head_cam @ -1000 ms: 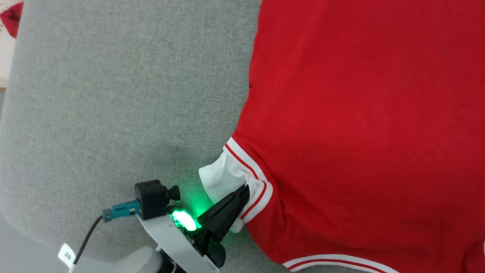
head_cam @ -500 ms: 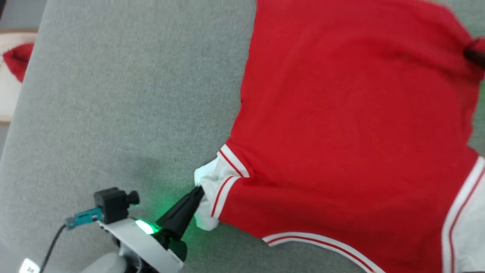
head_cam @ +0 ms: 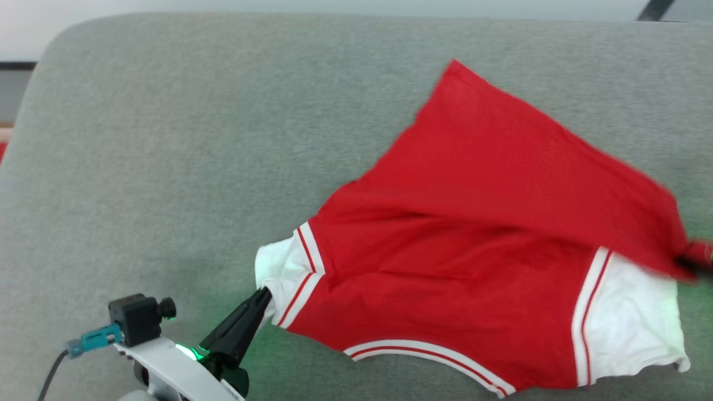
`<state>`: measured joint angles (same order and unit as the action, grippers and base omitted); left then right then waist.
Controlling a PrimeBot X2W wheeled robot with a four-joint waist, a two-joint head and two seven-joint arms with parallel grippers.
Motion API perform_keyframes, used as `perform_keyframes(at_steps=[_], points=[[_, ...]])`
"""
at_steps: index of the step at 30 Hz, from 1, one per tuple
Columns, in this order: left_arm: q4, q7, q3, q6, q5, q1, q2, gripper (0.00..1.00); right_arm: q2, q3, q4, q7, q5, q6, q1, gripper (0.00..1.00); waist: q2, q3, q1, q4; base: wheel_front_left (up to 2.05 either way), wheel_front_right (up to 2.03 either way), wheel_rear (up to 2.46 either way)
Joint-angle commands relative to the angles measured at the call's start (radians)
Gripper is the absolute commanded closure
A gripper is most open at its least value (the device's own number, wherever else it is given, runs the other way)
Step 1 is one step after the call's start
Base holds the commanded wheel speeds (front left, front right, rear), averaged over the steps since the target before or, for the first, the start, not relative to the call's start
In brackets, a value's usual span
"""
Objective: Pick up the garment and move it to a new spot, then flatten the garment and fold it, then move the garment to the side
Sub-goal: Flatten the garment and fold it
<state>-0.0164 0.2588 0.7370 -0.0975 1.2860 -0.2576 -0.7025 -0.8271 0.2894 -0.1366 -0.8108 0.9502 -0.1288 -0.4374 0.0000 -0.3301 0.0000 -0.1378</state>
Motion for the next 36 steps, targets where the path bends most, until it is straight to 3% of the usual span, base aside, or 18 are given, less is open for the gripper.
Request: perform_keyframes(at_steps=[1, 8, 15, 16, 17, 18, 30, 36], points=[[-0.009, 0.004, -0.009, 0.007, -0.004, 0.015, -0.007, 1.0, 0.003, -0.028, 0.046, -0.015, -0.006, -0.004, 0.086, 1.0, 0.0, 0.034, 0.0, 0.052, 0.0, 0.0, 0.0], [-0.035, 0.006, -0.037, 0.02, -0.01, 0.041, -0.016, 1.0, 0.087, -0.113, 0.231, -0.081, -0.081, -0.004, 0.368, 1.0, 0.0, 0.027, 0.0, 0.104, 0.0, 0.0, 0.0], [-0.05, 0.005, -0.048, 0.025, -0.017, 0.046, -0.022, 1.0, 0.193, -0.159, 0.321, -0.102, -0.154, -0.004, 0.463, 1.0, 0.0, 0.017, 0.0, 0.127, 0.0, 0.0, 0.0], [-0.051, 0.004, -0.047, 0.026, -0.018, 0.045, -0.023, 1.0, 0.203, -0.171, 0.33, -0.089, -0.17, -0.004, 0.456, 0.62, 0.0, 0.017, 0.0, 0.128, 0.0, 0.0, 0.0], [-0.052, 0.003, -0.047, 0.027, -0.018, 0.045, -0.024, 1.0, 0.21, -0.18, 0.336, -0.078, -0.18, -0.004, 0.447, 0.36, 0.0, 0.016, 0.0, 0.129, 0.0, 0.0, 0.0], [-0.053, 0.003, -0.047, 0.027, -0.019, 0.045, -0.025, 1.0, 0.215, -0.192, 0.343, -0.07, -0.193, -0.004, 0.44, 0.0, 0.0, 0.016, 0.0, 0.13, 0.0, 0.0, 0.0], [-0.069, -0.009, -0.021, 0.032, -0.047, 0.027, 0.001, 1.0, 0.134, -0.365, 0.575, -0.208, -0.191, -0.004, 0.29, 0.0, 0.0, -0.002, 0.0, 0.074, 0.0, 0.0, 0.0], [-0.065, -0.019, 0.001, 0.017, -0.071, -0.017, 0.036, 1.0, 0.172, -0.258, 0.475, -0.161, -0.249, -0.004, 0.021, 0.0, 0.0, -0.05, 0.0, 0.002, 0.0, 0.0, 0.0]])
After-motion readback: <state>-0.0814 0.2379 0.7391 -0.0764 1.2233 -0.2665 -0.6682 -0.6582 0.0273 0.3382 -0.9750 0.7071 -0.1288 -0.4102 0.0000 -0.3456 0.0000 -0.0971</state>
